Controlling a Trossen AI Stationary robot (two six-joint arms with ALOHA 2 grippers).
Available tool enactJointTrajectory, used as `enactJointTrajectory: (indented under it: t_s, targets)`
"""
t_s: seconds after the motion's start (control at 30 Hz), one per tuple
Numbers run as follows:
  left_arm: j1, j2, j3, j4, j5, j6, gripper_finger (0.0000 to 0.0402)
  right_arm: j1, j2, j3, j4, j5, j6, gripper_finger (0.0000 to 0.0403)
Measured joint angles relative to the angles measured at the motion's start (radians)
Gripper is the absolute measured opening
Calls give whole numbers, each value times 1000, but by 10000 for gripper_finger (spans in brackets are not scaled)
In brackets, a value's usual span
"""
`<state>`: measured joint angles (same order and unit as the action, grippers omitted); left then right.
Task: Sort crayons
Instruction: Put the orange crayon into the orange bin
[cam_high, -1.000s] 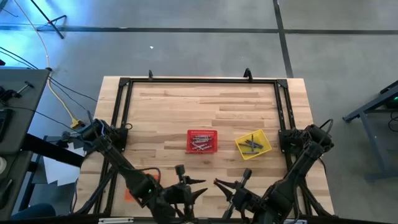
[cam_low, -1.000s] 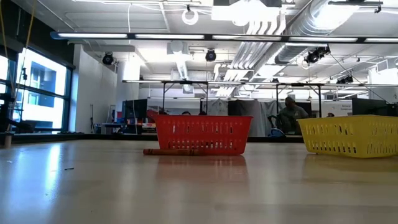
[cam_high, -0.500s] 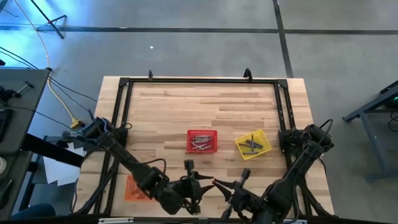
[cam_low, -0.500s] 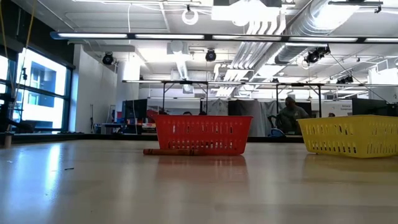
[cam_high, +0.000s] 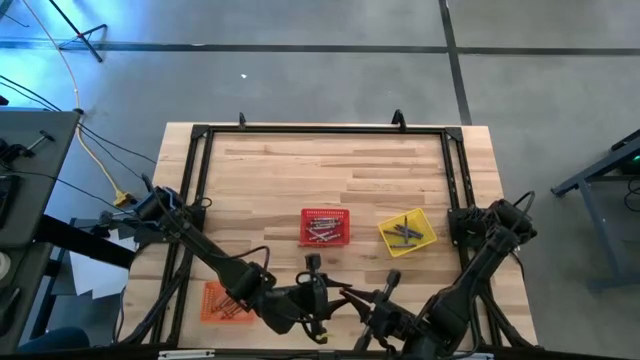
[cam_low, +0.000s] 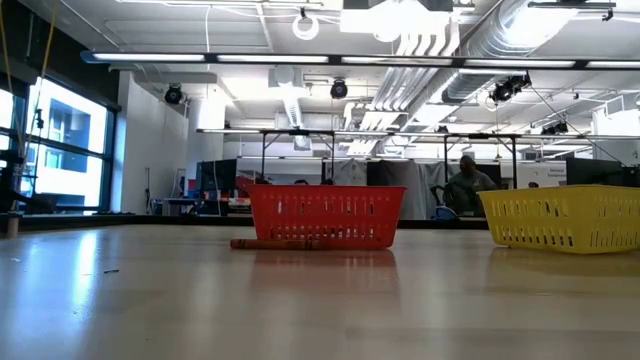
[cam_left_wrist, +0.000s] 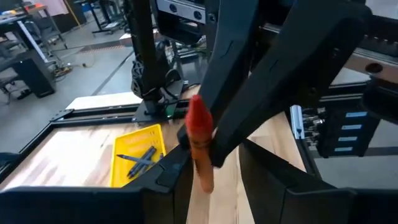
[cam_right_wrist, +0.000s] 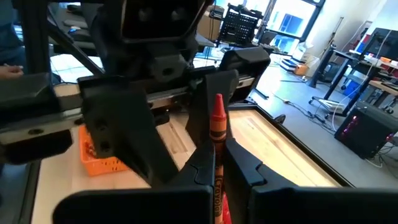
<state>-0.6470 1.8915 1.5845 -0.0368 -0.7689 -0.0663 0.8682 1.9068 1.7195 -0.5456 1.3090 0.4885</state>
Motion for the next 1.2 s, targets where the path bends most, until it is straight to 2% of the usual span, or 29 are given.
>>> enactJointTrajectory:
  t_s: [0.13,0.37,0.6,0.87,1.07,1.2]
  targets:
    - [7,0,0,-1,-1,-7,101,-2,0,0,-1,0,0,0]
    - [8,0,0,-10,6,-15,12,-1,0,0,0,-30,0,9]
    - [6,0,6,-56,5,-89,6,-2,-1,0,-4,-42,-21,36]
    - [-10,-19,8,-92,-11,-90,4,8,-3,68,-34,-26,-202,81]
    - [-47,-89,6,-268,-87,-181,4,32,-5,162,-192,-31,-201,118]
    - [-83,-138,6,-533,-62,-429,4,61,-6,221,-346,-122,-74,129]
